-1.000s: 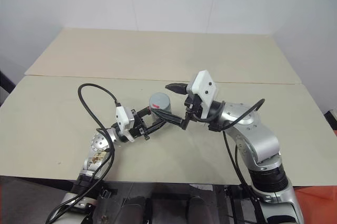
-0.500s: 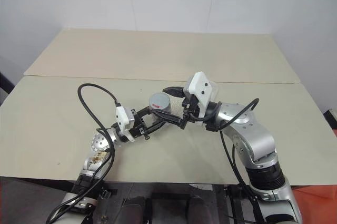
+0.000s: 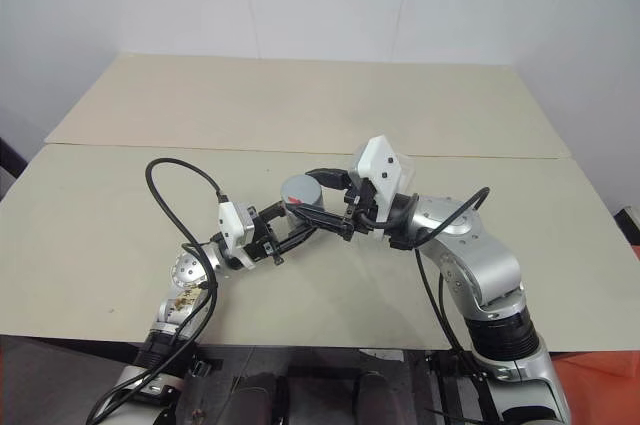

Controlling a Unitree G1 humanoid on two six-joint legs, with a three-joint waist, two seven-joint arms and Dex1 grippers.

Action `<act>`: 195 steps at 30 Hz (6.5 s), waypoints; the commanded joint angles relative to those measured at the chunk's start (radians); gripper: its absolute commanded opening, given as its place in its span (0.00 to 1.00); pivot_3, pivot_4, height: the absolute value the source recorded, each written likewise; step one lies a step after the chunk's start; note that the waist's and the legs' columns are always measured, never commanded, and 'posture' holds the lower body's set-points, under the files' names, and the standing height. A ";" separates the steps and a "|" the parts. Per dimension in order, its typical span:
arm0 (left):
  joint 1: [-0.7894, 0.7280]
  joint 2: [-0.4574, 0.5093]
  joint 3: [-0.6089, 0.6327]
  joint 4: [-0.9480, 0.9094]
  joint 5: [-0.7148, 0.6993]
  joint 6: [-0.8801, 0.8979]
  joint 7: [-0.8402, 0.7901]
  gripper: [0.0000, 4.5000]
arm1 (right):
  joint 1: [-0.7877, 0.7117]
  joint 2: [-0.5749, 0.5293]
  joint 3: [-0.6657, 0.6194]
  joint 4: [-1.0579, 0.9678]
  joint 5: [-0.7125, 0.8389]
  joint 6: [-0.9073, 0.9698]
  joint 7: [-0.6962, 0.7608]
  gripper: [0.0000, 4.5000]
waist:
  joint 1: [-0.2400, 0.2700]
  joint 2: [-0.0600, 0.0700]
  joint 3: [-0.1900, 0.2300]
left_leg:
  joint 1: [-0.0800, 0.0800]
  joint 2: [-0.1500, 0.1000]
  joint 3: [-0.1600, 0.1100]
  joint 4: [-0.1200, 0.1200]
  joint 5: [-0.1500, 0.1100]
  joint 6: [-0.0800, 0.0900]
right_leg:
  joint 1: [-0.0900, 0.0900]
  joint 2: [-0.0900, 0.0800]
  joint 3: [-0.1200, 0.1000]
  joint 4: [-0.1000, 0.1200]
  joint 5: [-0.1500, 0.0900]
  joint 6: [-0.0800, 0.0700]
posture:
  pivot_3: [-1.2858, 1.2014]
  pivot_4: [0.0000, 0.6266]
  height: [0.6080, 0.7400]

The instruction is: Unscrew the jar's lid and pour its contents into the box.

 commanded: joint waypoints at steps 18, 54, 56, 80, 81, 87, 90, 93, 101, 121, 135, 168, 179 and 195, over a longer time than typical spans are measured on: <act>-0.089 0.024 0.024 0.052 0.024 0.004 0.036 0.46 | 0.257 -0.247 -0.149 -0.076 -0.019 0.158 -0.145 0.62 | 0.008 0.000 0.000 | -0.002 -0.001 0.000 0.000 0.000 0.000 | 0.000 -0.001 0.000 -0.001 0.000 0.000 | 0.52 0.24 1.00; -1.043 -0.120 -0.172 1.132 0.617 0.047 0.579 0.46 | 0.372 -0.201 -0.159 -0.268 -0.193 0.252 -0.351 0.99 | 0.012 -0.003 0.002 | -0.011 -0.009 -0.006 0.002 -0.002 0.004 | -0.003 -0.005 -0.003 -0.005 -0.001 0.008 | 0.52 0.24 1.00; -1.071 -0.134 -0.233 1.148 0.701 0.055 0.646 0.46 | 0.381 -0.184 -0.170 -0.291 -0.191 0.261 -0.371 0.99 | 0.011 -0.003 0.002 | -0.011 -0.009 -0.006 0.002 -0.002 0.004 | -0.003 -0.005 -0.003 -0.005 -0.001 0.008 | 0.52 0.24 1.00; -1.280 -0.265 -0.993 1.222 1.542 0.144 0.997 0.46 | 0.512 0.007 -0.204 -0.589 -0.186 0.452 -0.586 0.99 | 0.012 -0.003 0.002 | -0.014 -0.010 -0.007 0.002 -0.002 0.004 | -0.007 -0.006 -0.003 -0.003 -0.002 0.008 | 0.52 0.24 1.00; -1.281 -0.266 -0.986 1.222 1.539 0.145 0.994 0.46 | 0.517 0.008 -0.206 -0.594 -0.189 0.456 -0.591 0.99 | 0.012 -0.003 0.002 | -0.014 -0.010 -0.006 0.002 -0.002 0.004 | -0.007 -0.006 -0.003 -0.003 -0.002 0.008 | 0.52 0.24 1.00; -1.278 -0.255 -0.948 1.223 1.521 0.154 0.960 0.46 | 0.534 0.007 -0.211 -0.608 -0.193 0.466 -0.600 0.99 | 0.011 -0.003 0.002 | -0.014 -0.010 -0.006 0.003 -0.002 0.004 | -0.007 -0.007 -0.003 -0.003 -0.002 0.008 | 0.52 0.24 1.00; -1.263 -0.249 -0.878 1.221 1.459 0.152 0.929 0.46 | 0.532 0.001 -0.211 -0.600 -0.194 0.460 -0.596 0.99 | 0.012 -0.003 0.002 | -0.014 -0.010 -0.006 0.003 -0.002 0.004 | -0.007 -0.007 -0.003 -0.002 -0.001 0.008 | 0.52 0.24 1.00; -1.242 -0.243 -0.751 1.217 1.347 0.156 0.884 0.46 | 0.527 -0.005 -0.210 -0.583 -0.195 0.453 -0.587 0.99 | 0.011 -0.003 0.002 | -0.014 -0.010 -0.007 0.003 -0.002 0.004 | -0.007 -0.007 -0.003 -0.002 -0.002 0.008 | 0.52 0.24 1.00; -1.184 -0.226 -0.236 1.191 0.892 0.212 0.754 0.46 | 0.496 -0.019 -0.209 -0.538 -0.192 0.431 -0.560 0.99 | 0.009 -0.003 0.002 | -0.014 -0.010 -0.007 0.006 -0.002 0.004 | -0.006 -0.007 -0.003 0.001 -0.001 0.008 | 0.52 0.24 1.00; -0.676 -0.202 0.350 0.913 0.198 -0.083 0.327 0.46 | 0.372 -0.061 -0.118 -0.370 -0.206 0.304 -0.449 0.99 | -0.001 -0.002 0.001 | -0.007 -0.010 -0.007 0.007 -0.001 0.004 | -0.001 -0.007 -0.002 0.003 -0.001 0.008 | 0.52 0.24 1.00; -0.516 -0.181 0.250 0.890 0.261 -0.165 0.496 0.46 | 0.357 -0.063 -0.070 -0.341 -0.219 0.281 -0.424 0.99 | 0.011 -0.002 0.001 | -0.007 -0.010 -0.008 0.008 -0.001 0.004 | 0.001 -0.007 -0.003 0.002 0.000 0.008 | 0.52 0.24 1.00; -0.462 -0.183 0.217 0.840 0.236 -0.101 0.532 0.92 | 0.357 -0.063 -0.057 -0.324 -0.245 0.278 -0.422 1.00 | 0.009 -0.002 -0.002 | -0.006 -0.010 -0.008 0.009 -0.001 0.004 | 0.001 -0.007 -0.003 0.002 0.000 0.008 | 0.52 0.24 1.00; -0.244 -0.165 0.156 0.459 0.240 0.014 0.528 0.92 | 0.349 -0.079 -0.035 -0.299 -0.268 0.253 -0.386 1.00 | 0.004 -0.001 -0.002 | -0.006 -0.009 -0.008 0.009 -0.001 0.004 | 0.001 -0.006 -0.003 0.002 0.000 0.008 | 0.52 0.24 1.00; 0.158 0.032 0.163 -0.395 0.006 0.435 0.368 0.92 | 0.334 -0.131 -0.056 -0.288 -0.264 0.229 -0.301 1.00 | -0.009 -0.001 -0.002 | -0.005 -0.007 -0.008 0.008 -0.001 0.004 | 0.001 -0.005 -0.002 0.002 0.001 0.007 | 0.52 0.24 1.00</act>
